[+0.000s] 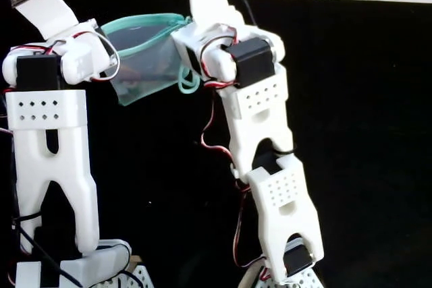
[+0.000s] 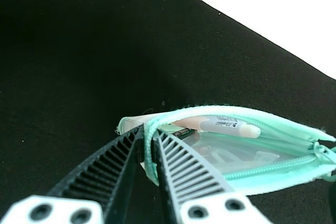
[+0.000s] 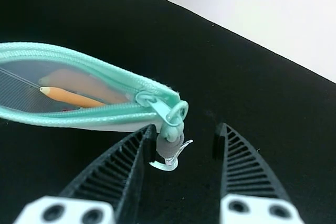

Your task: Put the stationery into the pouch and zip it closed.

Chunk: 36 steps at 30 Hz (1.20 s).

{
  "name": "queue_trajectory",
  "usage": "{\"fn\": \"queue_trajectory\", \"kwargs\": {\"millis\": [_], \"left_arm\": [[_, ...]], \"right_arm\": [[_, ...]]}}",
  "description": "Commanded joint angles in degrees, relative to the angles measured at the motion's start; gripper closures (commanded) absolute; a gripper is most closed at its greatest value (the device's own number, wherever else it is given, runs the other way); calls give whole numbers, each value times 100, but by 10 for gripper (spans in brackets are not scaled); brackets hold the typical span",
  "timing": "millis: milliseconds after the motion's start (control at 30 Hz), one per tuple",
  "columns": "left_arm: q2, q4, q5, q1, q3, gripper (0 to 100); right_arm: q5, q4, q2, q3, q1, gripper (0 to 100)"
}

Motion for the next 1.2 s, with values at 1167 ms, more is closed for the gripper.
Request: {"fn": "queue_trajectory", "kwargs": {"millis": [1167], "left_arm": [[286,35,0,75,101,992]], "right_arm": [[44,57,611,-374,646,817]]}}
